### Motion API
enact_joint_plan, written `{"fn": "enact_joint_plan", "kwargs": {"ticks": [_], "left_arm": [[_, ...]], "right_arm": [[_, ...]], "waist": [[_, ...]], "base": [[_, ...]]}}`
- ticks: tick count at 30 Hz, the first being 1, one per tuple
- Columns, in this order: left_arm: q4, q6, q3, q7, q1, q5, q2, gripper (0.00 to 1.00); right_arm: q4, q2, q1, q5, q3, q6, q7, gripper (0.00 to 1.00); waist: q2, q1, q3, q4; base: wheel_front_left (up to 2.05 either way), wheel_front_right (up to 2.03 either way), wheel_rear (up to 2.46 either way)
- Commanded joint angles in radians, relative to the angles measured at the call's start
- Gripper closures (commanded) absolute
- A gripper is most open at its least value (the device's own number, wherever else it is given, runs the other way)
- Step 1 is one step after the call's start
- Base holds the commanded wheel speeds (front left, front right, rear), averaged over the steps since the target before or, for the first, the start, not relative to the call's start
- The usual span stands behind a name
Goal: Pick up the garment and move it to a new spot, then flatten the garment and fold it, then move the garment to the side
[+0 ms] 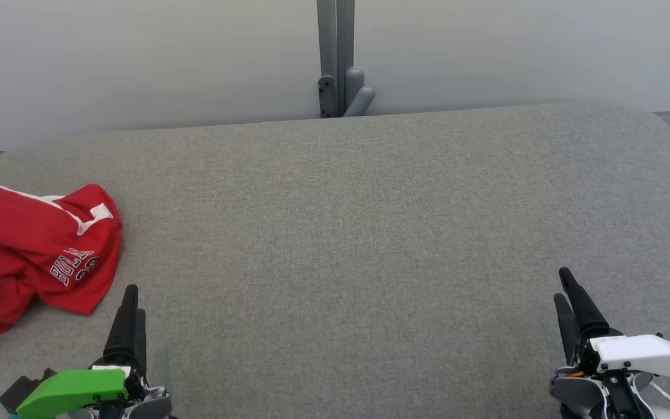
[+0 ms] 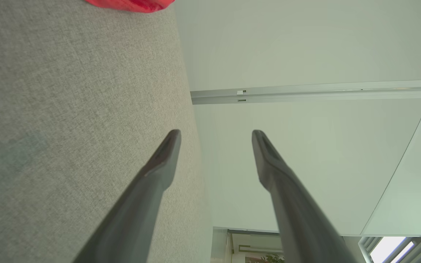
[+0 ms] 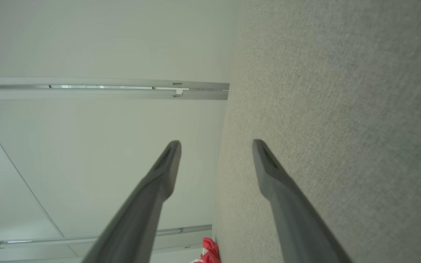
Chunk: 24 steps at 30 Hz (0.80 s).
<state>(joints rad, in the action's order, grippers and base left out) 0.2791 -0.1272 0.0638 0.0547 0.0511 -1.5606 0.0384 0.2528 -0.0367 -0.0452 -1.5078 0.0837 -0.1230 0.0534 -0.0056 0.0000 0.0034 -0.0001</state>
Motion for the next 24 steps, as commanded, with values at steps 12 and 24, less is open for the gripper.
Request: {"fn": "enact_joint_plan", "kwargs": {"ticks": [12, 24], "left_arm": [[-0.043, 0.017, -0.026, -0.055, 0.001, 0.19, 0.006, 0.0], [-0.043, 0.03, -0.053, -0.102, -0.004, 0.452, 0.007, 0.0]], "right_arm": [[-0.093, -0.007, 0.008, 0.256, 0.001, -0.003, -0.055, 0.0], [-0.14, -0.008, 0.015, 0.54, -0.03, -0.004, -0.102, 0.0]], "waist": [[0.0011, 0.0, 0.0, 0.001], [0.0016, 0.0, 0.001, 0.0]], "base": [[0.0, 0.0, 0.0], [0.0, 0.0, 0.0]]}}
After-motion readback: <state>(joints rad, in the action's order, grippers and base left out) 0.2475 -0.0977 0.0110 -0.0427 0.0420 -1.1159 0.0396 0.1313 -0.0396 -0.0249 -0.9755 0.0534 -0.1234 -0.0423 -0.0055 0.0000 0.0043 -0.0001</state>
